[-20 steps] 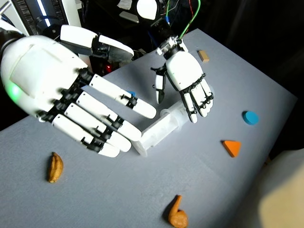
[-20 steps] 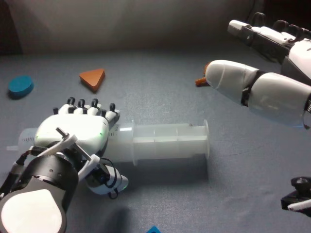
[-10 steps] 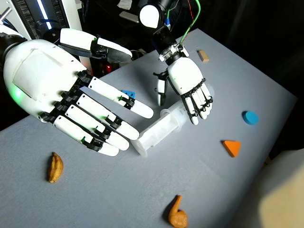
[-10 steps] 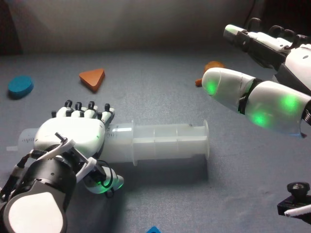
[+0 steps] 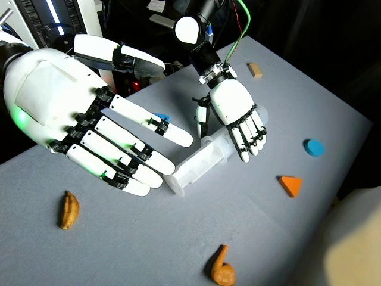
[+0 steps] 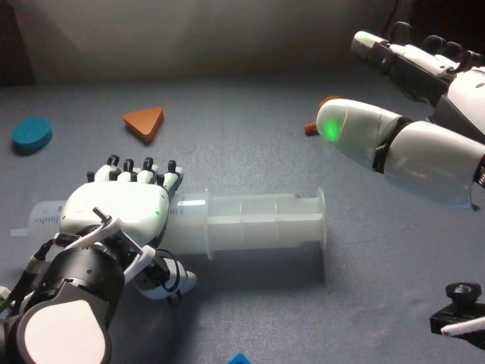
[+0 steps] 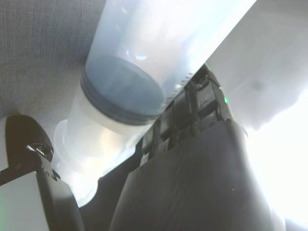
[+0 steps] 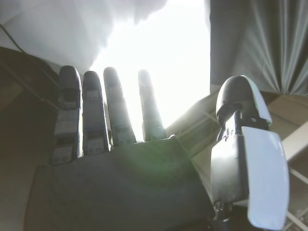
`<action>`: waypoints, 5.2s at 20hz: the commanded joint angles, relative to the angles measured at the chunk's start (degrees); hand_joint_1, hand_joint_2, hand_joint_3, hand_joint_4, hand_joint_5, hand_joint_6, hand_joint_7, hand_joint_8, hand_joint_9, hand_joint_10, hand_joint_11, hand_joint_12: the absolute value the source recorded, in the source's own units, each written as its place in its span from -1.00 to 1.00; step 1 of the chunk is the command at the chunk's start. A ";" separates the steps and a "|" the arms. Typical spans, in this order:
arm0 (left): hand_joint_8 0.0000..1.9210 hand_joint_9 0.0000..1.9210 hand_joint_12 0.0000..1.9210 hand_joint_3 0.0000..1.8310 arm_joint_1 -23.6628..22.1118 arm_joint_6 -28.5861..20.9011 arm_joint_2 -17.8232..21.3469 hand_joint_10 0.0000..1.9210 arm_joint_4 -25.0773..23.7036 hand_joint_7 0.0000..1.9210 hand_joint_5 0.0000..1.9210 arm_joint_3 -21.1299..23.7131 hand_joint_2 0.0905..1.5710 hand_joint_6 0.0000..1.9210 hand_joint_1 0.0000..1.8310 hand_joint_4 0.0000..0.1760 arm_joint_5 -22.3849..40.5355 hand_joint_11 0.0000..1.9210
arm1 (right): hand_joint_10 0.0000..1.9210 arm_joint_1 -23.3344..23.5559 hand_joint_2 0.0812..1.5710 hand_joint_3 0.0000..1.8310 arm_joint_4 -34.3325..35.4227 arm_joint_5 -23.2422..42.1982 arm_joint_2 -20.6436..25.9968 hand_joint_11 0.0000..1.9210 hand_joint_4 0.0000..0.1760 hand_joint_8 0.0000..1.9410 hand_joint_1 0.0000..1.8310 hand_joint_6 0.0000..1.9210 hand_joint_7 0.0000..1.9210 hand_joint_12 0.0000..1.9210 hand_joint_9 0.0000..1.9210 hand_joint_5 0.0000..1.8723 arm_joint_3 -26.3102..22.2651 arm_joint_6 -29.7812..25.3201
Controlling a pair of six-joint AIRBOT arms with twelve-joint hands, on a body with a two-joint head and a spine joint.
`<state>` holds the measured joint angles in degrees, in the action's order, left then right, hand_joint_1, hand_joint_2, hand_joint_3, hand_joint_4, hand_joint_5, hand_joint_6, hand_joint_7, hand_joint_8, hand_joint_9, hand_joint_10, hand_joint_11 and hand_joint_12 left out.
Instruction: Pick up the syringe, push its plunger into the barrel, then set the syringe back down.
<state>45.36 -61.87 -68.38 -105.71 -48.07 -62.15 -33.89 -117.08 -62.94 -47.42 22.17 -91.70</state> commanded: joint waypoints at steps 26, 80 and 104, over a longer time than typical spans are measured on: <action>0.15 -0.07 0.35 -1.00 3.13 -17.83 5.22 0.40 -35.28 -0.08 -0.05 -0.94 0.42 -0.06 0.50 -1.00 4.75 -0.21 | -1.00 -3.55 0.36 -1.00 -5.18 -12.40 -2.92 -1.00 0.60 -1.00 -1.00 -1.00 -0.89 -0.38 -0.89 -0.87 -0.08 -11.86; 0.09 -0.05 0.28 -1.00 -10.08 -17.47 11.71 0.37 -37.47 -0.05 -0.08 -2.75 0.41 0.00 0.50 -1.00 18.44 -0.18 | -1.00 -6.65 0.36 -1.00 9.66 -10.72 -21.38 -1.00 0.58 -1.00 -1.00 -1.00 -0.90 -0.50 -0.90 -0.83 8.65 -52.01; 0.05 -0.05 0.30 -1.00 -9.54 -17.06 11.72 0.36 -37.49 -0.04 -0.05 -2.68 0.40 -0.01 0.50 -1.00 18.94 -0.16 | -1.00 0.16 0.37 -1.00 9.29 1.61 -35.38 -1.00 0.58 -1.00 -1.00 -1.00 -0.90 -0.47 -0.91 -0.83 15.19 -46.26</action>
<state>37.08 -77.03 -56.14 -137.71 -51.42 -37.23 -34.50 -99.26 -69.87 -81.41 38.33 -138.91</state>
